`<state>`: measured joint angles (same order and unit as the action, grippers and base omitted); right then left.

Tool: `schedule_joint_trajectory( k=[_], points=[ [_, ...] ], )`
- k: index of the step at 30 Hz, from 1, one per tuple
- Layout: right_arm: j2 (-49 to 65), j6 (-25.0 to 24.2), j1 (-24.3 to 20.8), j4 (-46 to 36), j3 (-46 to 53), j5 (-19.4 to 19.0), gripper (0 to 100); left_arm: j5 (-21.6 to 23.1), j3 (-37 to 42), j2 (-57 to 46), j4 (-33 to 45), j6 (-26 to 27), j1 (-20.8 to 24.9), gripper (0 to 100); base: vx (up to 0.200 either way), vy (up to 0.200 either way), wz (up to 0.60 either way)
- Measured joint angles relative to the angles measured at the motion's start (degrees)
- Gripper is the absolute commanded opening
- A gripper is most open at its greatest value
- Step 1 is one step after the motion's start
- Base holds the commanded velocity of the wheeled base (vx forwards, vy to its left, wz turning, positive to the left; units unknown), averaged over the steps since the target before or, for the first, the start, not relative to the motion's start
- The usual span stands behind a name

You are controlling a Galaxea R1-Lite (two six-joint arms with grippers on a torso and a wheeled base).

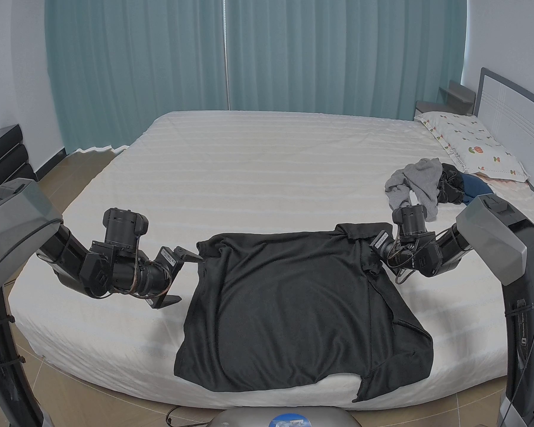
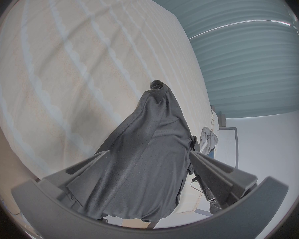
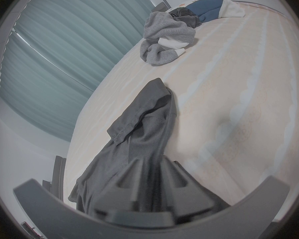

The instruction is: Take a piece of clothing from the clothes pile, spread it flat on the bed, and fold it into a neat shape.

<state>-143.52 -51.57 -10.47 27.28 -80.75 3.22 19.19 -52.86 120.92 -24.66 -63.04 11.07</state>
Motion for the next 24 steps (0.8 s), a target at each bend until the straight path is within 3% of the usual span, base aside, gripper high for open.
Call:
schedule_joint_trajectory(
  k=[10,16,24],
  points=[
    [-0.09,1.16,4.13,0.02,-2.73,0.01,0,0.00,0.68,0.11,0.00,0.11,0.04,100,0.000,0.000,0.00],
    [-1.00,5.10,7.03,3.23,-5.69,-0.02,0,0.02,0.85,0.28,-0.02,0.26,0.15,100,0.000,0.000,0.00],
    [-3.28,15.47,8.11,10.08,-6.73,-0.05,0,0.05,1.34,0.39,-0.05,0.48,0.20,100,0.000,0.000,0.00]
  ],
)
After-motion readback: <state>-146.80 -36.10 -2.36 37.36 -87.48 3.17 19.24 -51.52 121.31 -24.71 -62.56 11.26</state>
